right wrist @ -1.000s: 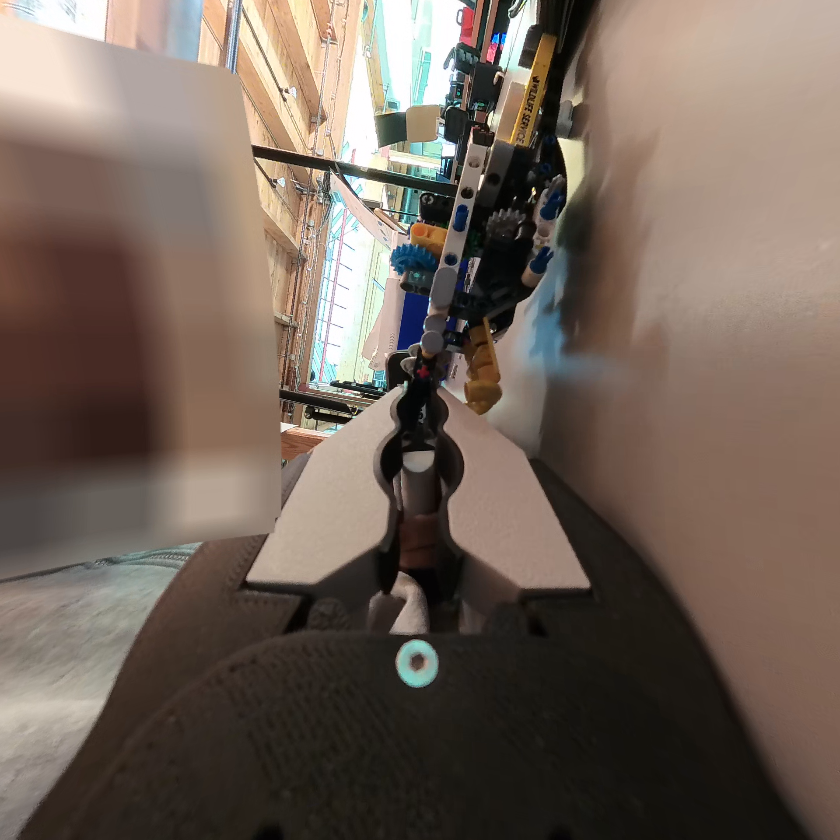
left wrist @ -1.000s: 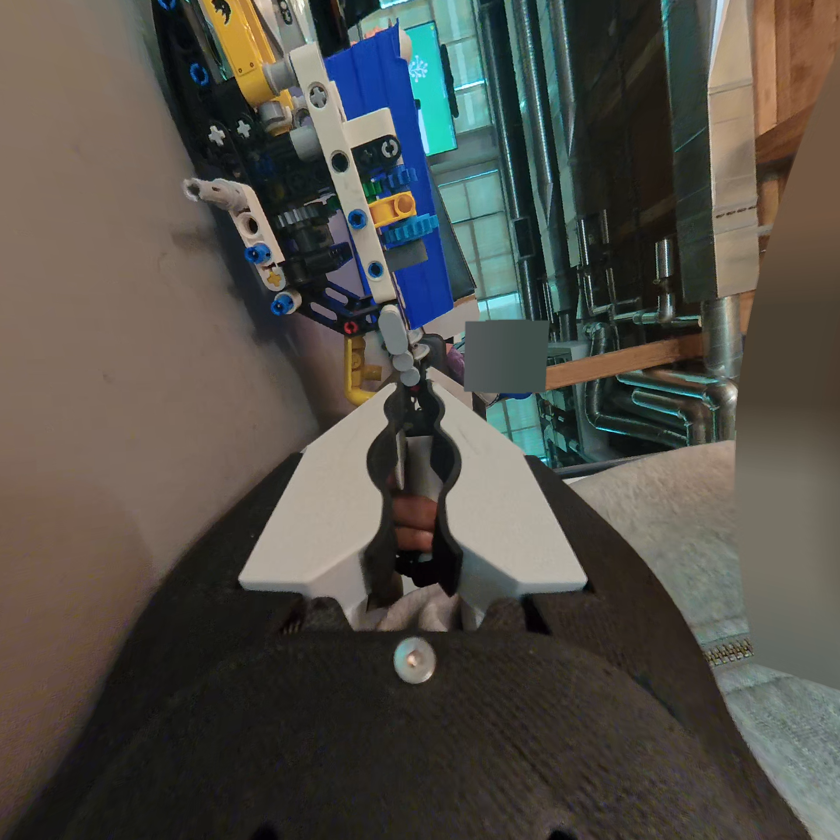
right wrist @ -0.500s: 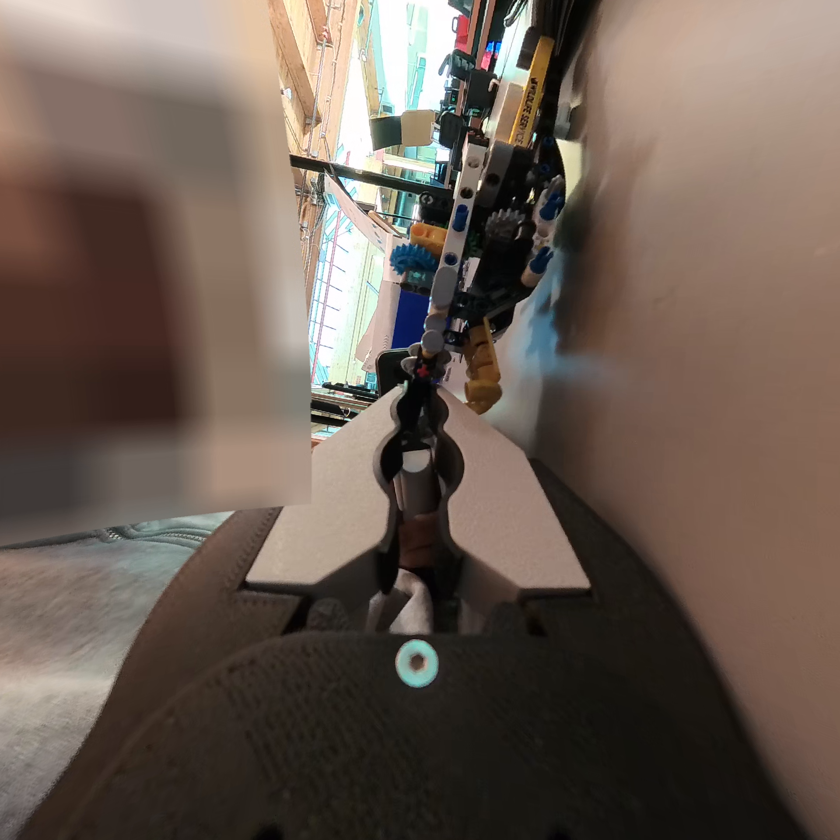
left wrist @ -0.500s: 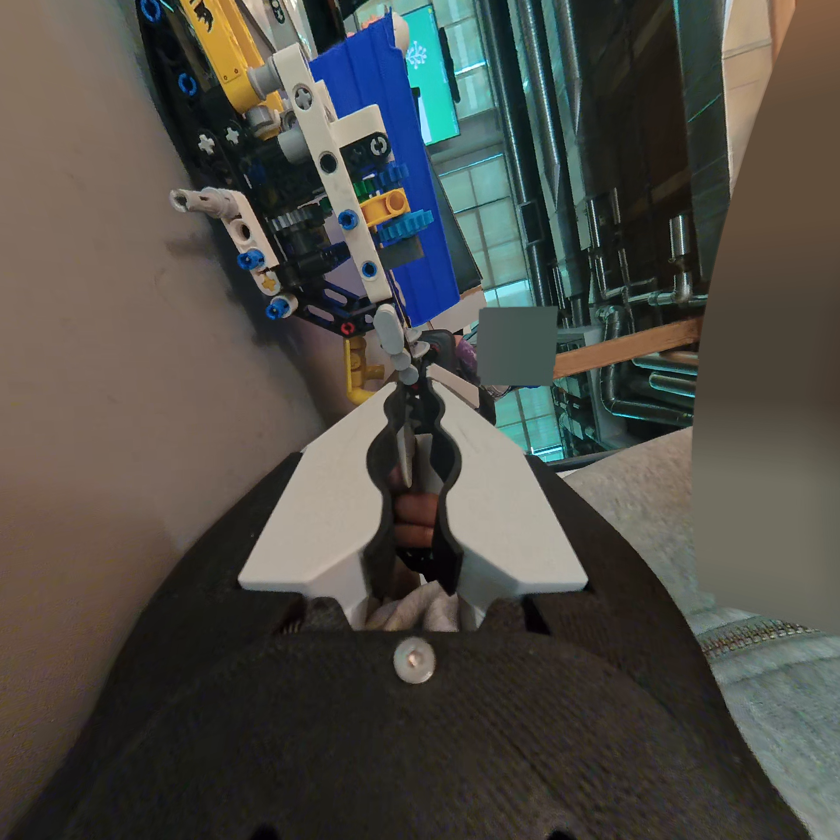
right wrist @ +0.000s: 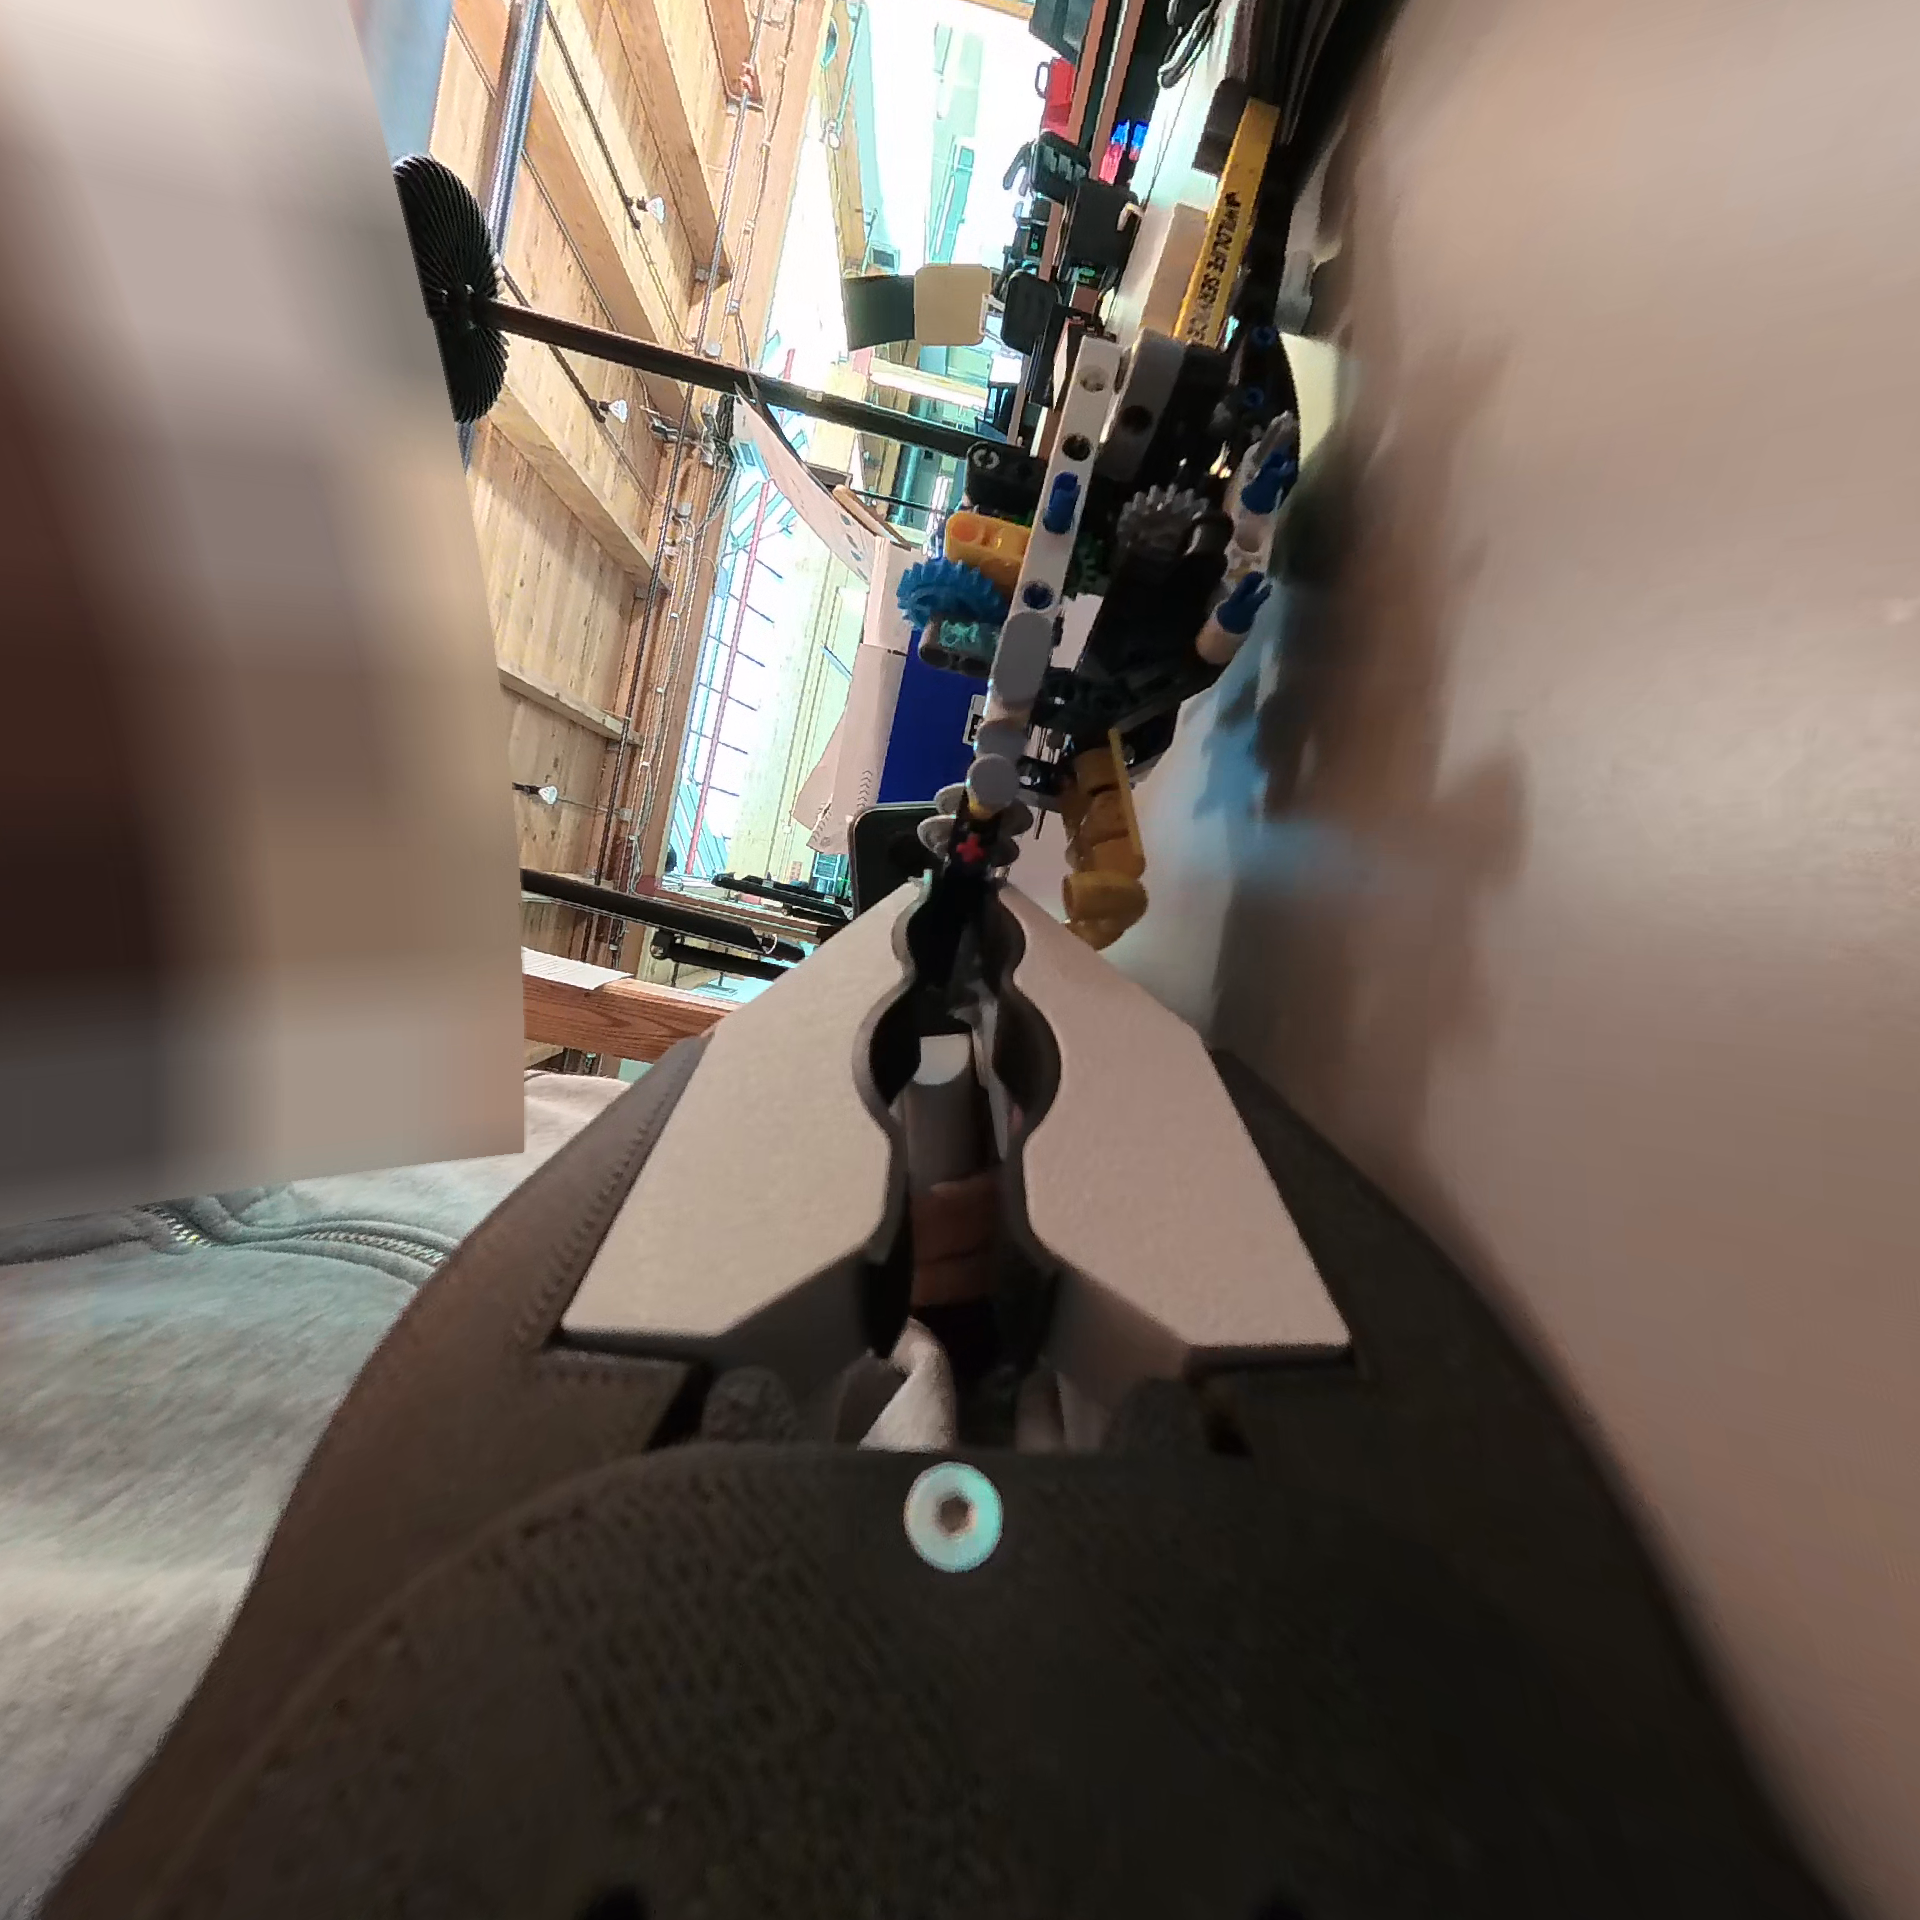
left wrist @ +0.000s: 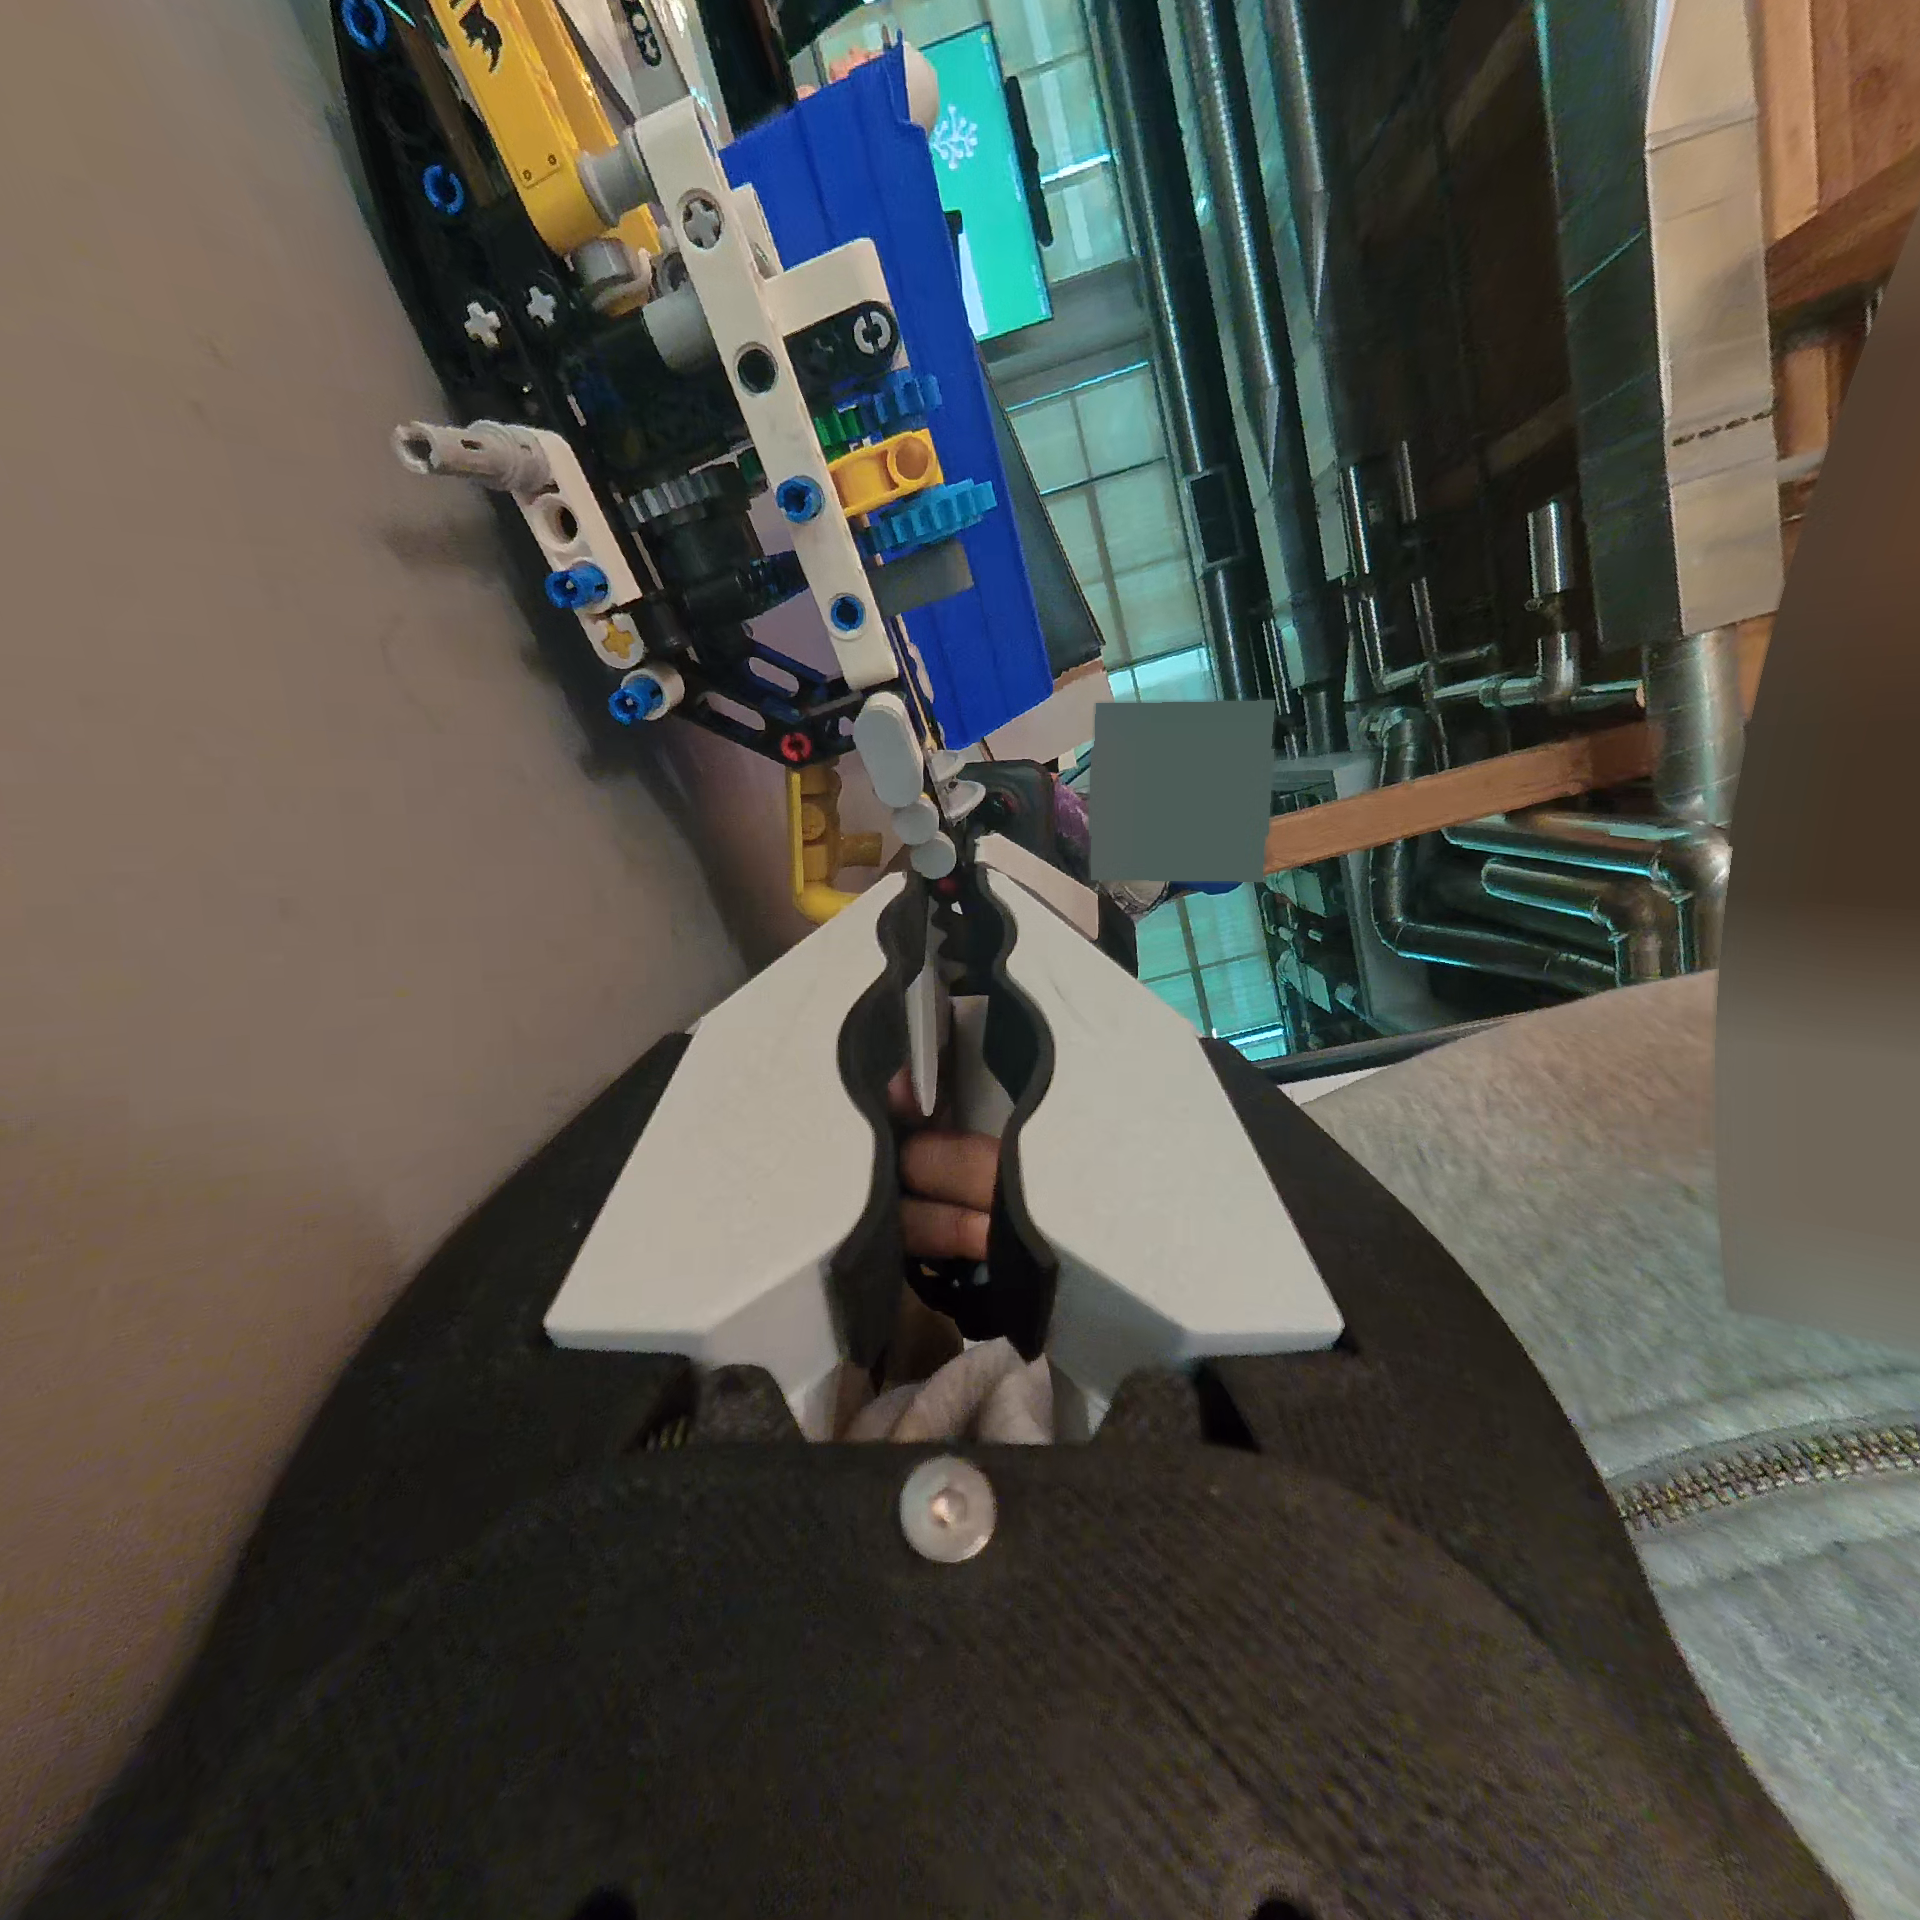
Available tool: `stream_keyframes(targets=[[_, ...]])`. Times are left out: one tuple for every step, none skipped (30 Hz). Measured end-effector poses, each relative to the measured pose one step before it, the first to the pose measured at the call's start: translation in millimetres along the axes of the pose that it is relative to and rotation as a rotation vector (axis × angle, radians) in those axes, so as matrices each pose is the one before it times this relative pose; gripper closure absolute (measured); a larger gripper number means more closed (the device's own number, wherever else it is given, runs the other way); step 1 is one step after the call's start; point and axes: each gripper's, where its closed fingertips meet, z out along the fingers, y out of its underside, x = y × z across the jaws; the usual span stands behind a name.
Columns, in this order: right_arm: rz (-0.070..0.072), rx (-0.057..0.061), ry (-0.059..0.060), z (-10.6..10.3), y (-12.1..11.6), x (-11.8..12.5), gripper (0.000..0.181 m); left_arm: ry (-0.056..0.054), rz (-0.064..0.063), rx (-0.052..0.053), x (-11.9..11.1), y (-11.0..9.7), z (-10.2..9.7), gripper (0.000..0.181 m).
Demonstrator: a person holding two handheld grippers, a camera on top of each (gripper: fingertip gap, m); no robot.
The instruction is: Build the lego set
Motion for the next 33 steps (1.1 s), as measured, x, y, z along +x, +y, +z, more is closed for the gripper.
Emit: stream_keyframes(targets=[[-0.0023,0.0010,-0.0001,0.03,0.02,0.01,0.175,-0.0002,0.0000,-0.0002,-0.04,0.01,0.13,0.175],[-0.0044,0.0018,-0.0001,-0.04,0.04,-0.09,0.175,0.0000,-0.0001,0.0004,0.04,0.08,0.05,0.175],[-0.0057,0.0027,0.0005,0.02,-0.08,0.09,0.175,-0.0004,-0.0004,0.0005,-0.03,-0.07,0.04,0.175],[-0.0026,0.0026,0.0015,0.03,-0.14,0.13,0.175,-0.0020,0.0000,0.0011,-0.18,-0.13,0.16,0.175],[0.0001,0.0015,0.0008,0.08,-0.11,0.09,0.175,-0.0008,0.0005,0.0012,-0.04,-0.13,0.17,0.175],[0.0007,0.0011,0.0004,-0.02,-0.18,0.01,0.175,-0.0005,0.0003,0.0008,-0.06,0.03,0.07,0.175],[0.0007,0.0009,0.0004,-0.03,-0.16,0.00,0.175,-0.0005,0.0004,0.0006,-0.10,-0.08,0.04,0.176],[-0.0004,0.0009,0.0002,0.04,-0.04,0.04,0.175,-0.0002,0.0010,0.0003,0.03,0.07,0.05,0.176],[-0.0014,0.0013,0.0004,0.07,-0.10,0.04,0.175,-0.0006,0.0028,0.0007,-0.01,0.12,0.10,0.176],[-0.0008,0.0013,0.0010,-0.03,-0.13,0.08,0.175,-0.0013,0.0029,0.0006,-0.11,0.14,-0.04,0.175],[0.0001,0.0006,0.0009,0.14,-0.06,0.12,0.175,-0.0013,0.0014,0.0006,-0.12,0.09,0.01,0.175],[0.0009,0.0004,0.0001,-0.08,-0.05,0.06,0.175,-0.0001,0.0001,0.0003,0.10,0.01,-0.04,0.175],[0.0003,0.0010,0.0001,-0.03,-0.16,-0.01,0.175,-0.0003,0.0005,0.0004,-0.04,0.08,0.05,0.175],[-0.0009,0.0008,0.0001,0.04,-0.05,-0.05,0.175,-0.0007,0.0014,0.0007,-0.01,0.16,-0.05,0.175],[-0.0015,0.0014,-0.0010,-0.05,-0.02,-0.08,0.175,0.0008,0.0010,0.0000,0.22,0.24,0.04,0.175],[-0.0022,0.0018,-0.0006,0.00,-0.14,-0.17,0.175,0.0006,0.0001,-0.0004,0.12,0.19,-0.01,0.175],[-0.0003,0.0001,-0.0001,0.01,-0.01,0.02,0.175,-0.0013,-0.0002,-0.0013,-0.08,0.51,0.03,0.175],[0.0018,-0.0013,-0.0011,-0.05,0.02,-0.13,0.175,-0.0009,0.0014,-0.0039,-0.01,0.96,0.01,0.175],[0.0016,-0.0029,-0.0019,-0.04,0.19,-0.11,0.174,0.0004,0.0010,-0.0012,0.18,0.49,-0.10,0.175],[0.0015,-0.0040,-0.0010,-0.02,0.33,-0.17,0.174,0.0002,0.0001,-0.0011,0.05,0.22,-0.13,0.175],[0.0020,-0.0022,0.0006,0.10,0.09,0.11,0.174,-0.0016,0.0003,-0.0013,-0.12,0.27,0.07,0.175],[-0.0001,-0.0013,0.0002,0.03,0.11,0.06,0.174,-0.0009,0.0004,-0.0008,-0.17,0.06,-0.14,0.175],[-0.0012,-0.0011,-0.0007,0.05,0.06,-0.09,0.174,0.0015,-0.0005,-0.0004,0.27,0.13,-0.09,0.175],[-0.0008,0.0000,0.0005,0.11,-0.01,0.03,0.174,-0.0011,0.0000,-0.0006,-0.16,0.08,-0.04,0.175],[-0.0017,-0.0004,-0.0001,0.10,-0.04,0.03,0.174,0.0003,-0.0009,0.0008,0.00,-0.14,-0.03,0.175],[-0.0024,-0.0005,-0.0012,0.21,-0.10,-0.06,0.174,0.0018,-0.0016,0.0017,0.27,-0.24,-0.24,0.175],[-0.0027,0.0002,-0.0008,0.22,-0.03,-0.13,0.174,0.0001,-0.0013,0.0000,0.01,0.02,0.00,0.175],[-0.0027,-0.0004,-0.0012,0.20,-0.02,-0.04,0.174,0.0010,-0.0020,-0.0003,0.08,0.04,-0.11,0.175],[-0.0023,-0.0006,-0.0016,0.18,0.02,-0.13,0.174,0.0017,-0.0021,-0.0004,0.24,-0.10,-0.14,0.175],[-0.0013,-0.0001,-0.0006,0.00,-0.01,-0.10,0.174,0.0010,-0.0016,0.0001,0.16,0.03,-0.14,0.175],[-0.0002,-0.0002,-0.0002,-0.02,0.03,-0.01,0.174,0.0002,-0.0006,0.0003,-0.02,0.00,-0.12,0.175],[0.0003,-0.0004,-0.0003,-0.03,0.06,-0.06,0.174,0.0003,-0.0004,0.0000,0.10,0.07,-0.06,0.175],[0.0001,-0.0002,-0.0001,0.08,0.05,-0.02,0.174,0.0003,-0.0004,-0.0001,0.06,-0.05,-0.09,0.175]])
